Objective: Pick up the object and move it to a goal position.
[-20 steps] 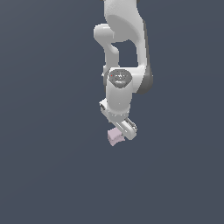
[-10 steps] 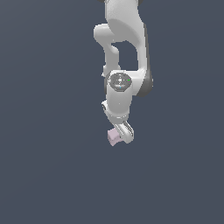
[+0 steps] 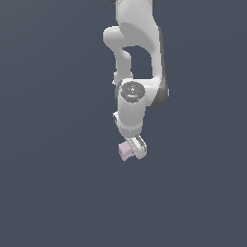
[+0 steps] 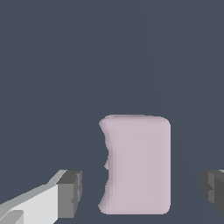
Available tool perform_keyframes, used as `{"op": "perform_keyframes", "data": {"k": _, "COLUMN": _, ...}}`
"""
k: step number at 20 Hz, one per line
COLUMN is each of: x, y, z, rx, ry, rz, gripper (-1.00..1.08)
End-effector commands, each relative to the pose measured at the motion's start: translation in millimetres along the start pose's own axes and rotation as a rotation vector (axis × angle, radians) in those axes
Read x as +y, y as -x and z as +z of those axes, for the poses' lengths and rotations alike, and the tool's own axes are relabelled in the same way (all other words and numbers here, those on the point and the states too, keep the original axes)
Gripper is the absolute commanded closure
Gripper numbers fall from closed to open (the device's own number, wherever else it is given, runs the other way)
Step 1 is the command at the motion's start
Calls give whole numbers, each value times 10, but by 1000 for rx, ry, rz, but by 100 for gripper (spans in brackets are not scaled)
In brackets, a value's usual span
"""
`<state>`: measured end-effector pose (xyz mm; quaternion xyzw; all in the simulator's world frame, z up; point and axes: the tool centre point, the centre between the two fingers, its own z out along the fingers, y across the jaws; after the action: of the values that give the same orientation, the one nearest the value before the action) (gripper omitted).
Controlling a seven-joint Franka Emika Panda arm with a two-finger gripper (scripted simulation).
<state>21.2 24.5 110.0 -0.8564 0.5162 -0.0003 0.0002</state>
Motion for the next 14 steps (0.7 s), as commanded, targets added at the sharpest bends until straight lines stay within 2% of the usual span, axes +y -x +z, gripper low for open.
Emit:
{"op": "perform_keyframes", "data": {"k": 1, "x": 3, "y": 2, "z": 51, "rx": 0, "ry": 1, "rz": 0, "gripper": -92}}
{"op": "perform_keyframes", "data": {"k": 9, "x": 15, "y": 5, "z": 427, "rx": 0, "ry": 1, "rz": 4, "gripper": -92}}
{"op": "perform_keyframes", "data": {"k": 14, "x": 4, "y": -1, "z": 489, "rx": 0, "ry": 1, "rz": 5, "gripper": -92}}
